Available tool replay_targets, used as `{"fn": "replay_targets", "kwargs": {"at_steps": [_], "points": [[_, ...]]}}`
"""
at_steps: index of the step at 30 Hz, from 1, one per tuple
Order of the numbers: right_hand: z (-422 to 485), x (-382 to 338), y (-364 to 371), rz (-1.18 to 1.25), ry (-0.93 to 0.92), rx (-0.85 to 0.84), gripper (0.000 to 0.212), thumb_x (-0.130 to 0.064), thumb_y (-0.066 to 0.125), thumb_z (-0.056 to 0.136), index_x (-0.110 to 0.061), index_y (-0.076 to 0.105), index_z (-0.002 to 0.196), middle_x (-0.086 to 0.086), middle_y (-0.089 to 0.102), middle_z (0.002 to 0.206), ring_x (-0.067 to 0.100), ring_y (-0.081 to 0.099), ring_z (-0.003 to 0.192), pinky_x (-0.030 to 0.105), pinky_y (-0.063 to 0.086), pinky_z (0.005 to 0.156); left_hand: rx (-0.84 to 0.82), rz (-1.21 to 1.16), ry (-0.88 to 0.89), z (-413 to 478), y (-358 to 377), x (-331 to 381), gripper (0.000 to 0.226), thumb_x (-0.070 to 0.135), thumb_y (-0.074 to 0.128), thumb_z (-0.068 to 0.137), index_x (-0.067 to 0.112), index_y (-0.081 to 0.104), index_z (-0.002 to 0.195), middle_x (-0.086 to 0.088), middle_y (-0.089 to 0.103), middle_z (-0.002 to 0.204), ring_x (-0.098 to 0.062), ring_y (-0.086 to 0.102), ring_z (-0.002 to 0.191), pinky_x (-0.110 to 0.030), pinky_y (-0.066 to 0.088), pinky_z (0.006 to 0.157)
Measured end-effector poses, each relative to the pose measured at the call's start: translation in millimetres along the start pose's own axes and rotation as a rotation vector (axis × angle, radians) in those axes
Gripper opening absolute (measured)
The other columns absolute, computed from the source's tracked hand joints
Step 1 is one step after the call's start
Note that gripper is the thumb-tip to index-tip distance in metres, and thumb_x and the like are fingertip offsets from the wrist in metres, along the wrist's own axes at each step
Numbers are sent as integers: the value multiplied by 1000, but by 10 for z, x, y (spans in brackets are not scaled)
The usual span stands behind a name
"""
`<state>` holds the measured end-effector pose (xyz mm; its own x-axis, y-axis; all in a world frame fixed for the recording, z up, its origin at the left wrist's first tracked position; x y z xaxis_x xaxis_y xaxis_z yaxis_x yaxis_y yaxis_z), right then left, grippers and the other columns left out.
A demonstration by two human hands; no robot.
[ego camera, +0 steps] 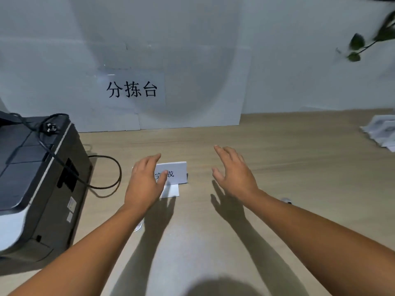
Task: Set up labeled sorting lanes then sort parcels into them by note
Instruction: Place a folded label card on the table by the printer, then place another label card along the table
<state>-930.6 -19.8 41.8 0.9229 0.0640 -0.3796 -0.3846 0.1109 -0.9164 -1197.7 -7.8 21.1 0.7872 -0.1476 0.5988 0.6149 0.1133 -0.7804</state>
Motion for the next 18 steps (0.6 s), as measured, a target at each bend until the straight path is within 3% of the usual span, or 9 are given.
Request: {"fn": "replay_targets", "kwargs": {"at_steps": [3,6,12,18], "points": [[-400,441,-547,-140,40,-60,61,-55,46,100,-30,38,154,6,32,161,26,25,149,42,28,118,-153,148,47,-143,162,746,57,54,53,98,24,49,147,0,50,148,-24,37,139,-44,30,115],[-945,993,-1161,-167,131,-43,63,-62,43,99,-32,40,154,6,30,164,25,21,152,41,20,123,-227,180,127,-337,360,1583,62,63,47,96,27,48,147,2,48,151,-24,33,142,-48,27,117],[-2338,2222,-2455,-256,277,36,64,-63,39,100,-34,33,157,3,25,166,23,18,153,42,19,123,-301,164,367,-955,935,3519,66,66,44,95,25,47,147,2,47,151,-23,35,144,-50,28,118],[-3781,3448,-3618,-227,438,160,64,-65,39,99,-37,32,156,1,26,165,19,19,152,40,28,118,-343,138,567,-1800,1665,5430,66,65,44,97,24,46,149,0,46,153,-23,34,145,-49,27,119]]}}
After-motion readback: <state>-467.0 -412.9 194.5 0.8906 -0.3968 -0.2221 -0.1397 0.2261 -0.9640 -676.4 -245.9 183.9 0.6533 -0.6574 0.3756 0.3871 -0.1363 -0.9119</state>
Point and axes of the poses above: each hand's wrist, its own z-axis towards the middle knuckle, its own y-axis out of the palm, x = y × z, the point moved 3 cm from there along z, towards the middle knuckle
